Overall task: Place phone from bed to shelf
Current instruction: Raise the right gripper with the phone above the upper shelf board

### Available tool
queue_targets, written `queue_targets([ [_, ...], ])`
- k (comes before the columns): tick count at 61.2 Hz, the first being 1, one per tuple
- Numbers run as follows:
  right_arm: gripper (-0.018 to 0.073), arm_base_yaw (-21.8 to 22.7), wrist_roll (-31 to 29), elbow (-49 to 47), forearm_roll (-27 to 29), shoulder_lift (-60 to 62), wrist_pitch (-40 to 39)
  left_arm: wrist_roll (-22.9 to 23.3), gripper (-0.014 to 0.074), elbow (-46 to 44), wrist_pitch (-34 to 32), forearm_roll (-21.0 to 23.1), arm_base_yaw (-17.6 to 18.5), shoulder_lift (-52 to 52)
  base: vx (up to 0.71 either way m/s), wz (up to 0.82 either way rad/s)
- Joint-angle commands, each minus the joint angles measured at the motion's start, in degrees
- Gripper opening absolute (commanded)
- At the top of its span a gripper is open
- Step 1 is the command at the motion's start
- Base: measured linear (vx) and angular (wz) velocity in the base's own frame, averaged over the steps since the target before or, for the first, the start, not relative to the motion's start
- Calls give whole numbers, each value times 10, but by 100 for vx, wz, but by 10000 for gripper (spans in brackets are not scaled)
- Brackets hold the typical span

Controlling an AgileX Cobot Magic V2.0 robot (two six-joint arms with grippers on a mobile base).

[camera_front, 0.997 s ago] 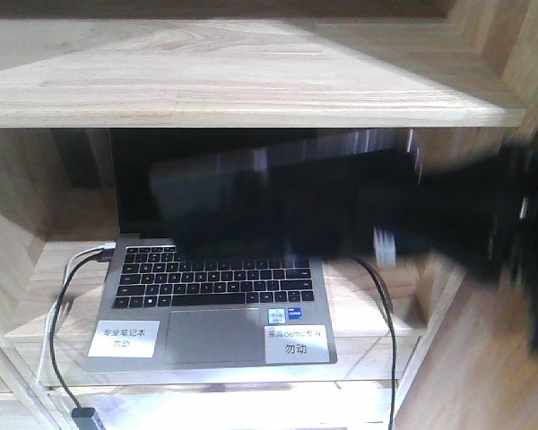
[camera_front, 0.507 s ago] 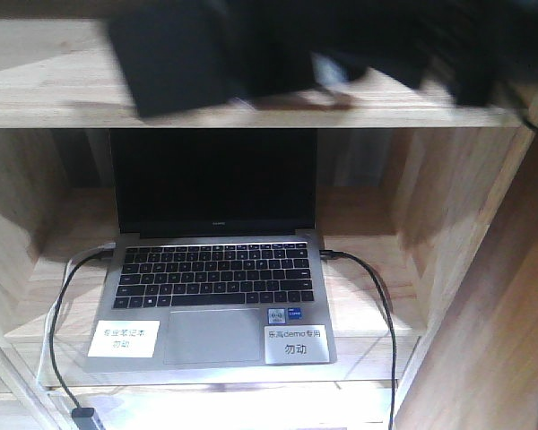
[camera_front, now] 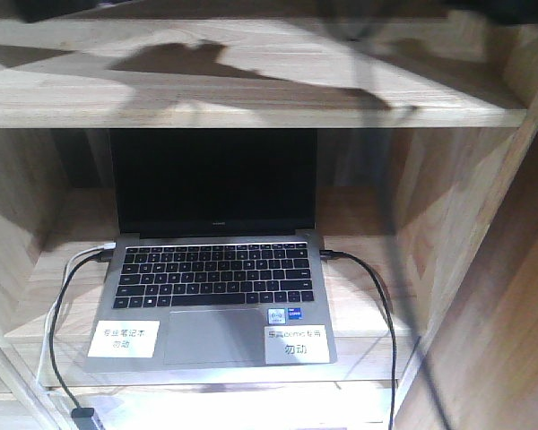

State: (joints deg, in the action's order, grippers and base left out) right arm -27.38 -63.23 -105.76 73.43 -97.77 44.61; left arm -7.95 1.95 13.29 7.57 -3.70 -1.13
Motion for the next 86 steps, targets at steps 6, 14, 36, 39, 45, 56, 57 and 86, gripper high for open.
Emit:
queue_targets([
  [6, -4, -33, -6, -73, 36, -37, -77, 2, 1, 1, -42, 4, -1, -3, 0, 0],
  [14, -4, -42, -9, -88, 36, -73, -114, 2, 1, 1, -42, 4, -1, -3, 0, 0],
  [36, -4, -42, -18, -88, 34, -125, -164, 2, 1, 1, -42, 4, -1, -3, 0, 0],
  [39, -4, -42, -18, -88, 34, -130, -166, 2, 1, 1, -42, 4, -1, -3, 0, 0],
  [45, -4, -42, -18, -88, 34, -138, -167, 2, 1, 1, -42, 4, -1, -3, 0, 0],
  [56, 4, -41, -18, -88, 29, -142, -169, 2, 1, 1, -42, 4, -1, -3, 0, 0],
  [57, 6, -41, -18, -88, 28, -142, -169, 2, 1, 1, -42, 4, -1, -3, 0, 0],
  [86, 384, -41, -17, -88, 4, -142, -169, 2, 1, 1, -42, 4, -1, -3, 0, 0],
])
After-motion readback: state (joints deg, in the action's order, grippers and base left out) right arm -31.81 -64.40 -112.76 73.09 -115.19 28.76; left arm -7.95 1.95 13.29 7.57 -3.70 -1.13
